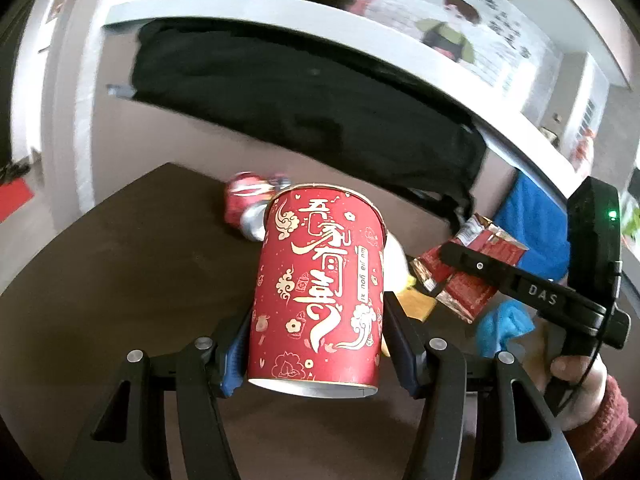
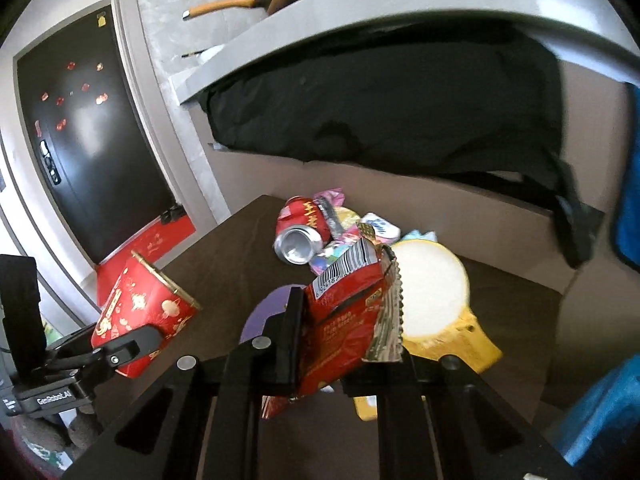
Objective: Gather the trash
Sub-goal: 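Carry the cup and wrapper over the bin and release both into it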
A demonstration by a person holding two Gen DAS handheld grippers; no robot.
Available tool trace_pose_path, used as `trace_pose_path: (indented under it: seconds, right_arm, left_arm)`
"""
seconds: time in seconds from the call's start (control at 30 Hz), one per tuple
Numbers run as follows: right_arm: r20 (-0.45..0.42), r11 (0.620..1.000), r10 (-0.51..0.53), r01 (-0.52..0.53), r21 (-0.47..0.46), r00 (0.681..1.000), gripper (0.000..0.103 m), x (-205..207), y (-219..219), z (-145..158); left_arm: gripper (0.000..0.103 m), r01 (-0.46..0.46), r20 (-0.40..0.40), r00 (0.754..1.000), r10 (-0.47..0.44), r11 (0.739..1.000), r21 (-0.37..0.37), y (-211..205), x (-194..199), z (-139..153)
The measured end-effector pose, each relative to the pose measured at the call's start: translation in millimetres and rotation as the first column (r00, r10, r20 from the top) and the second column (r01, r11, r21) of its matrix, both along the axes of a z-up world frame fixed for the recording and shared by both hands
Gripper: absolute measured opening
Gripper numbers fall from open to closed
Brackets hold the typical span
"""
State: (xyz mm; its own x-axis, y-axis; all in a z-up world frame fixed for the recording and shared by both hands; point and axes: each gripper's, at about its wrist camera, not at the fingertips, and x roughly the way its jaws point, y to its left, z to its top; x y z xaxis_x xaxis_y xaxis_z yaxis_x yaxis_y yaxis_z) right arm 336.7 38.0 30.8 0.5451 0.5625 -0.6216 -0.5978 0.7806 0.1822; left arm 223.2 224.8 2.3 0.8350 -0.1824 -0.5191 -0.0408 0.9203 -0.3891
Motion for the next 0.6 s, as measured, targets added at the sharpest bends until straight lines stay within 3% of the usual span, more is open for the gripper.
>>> trace_pose_path:
  seconds: [0.4, 0.6]
  right_arm:
    - [0.092, 0.990, -0.139, 0.139, 0.009, 0.986, 0.013, -39, -116, 10]
    - [0.107, 0.970, -0.244, 0.243, 0.022, 0.964, 0.013, -52, -189, 11]
  left_arm:
    - [0.059, 0.137, 0.042, 0.989, -0.141, 0.987, 0.090, -119, 25, 18]
    - [0.059, 0.243, 0.050, 0.967, -0.251, 0.962, 0.125, -195, 38, 24]
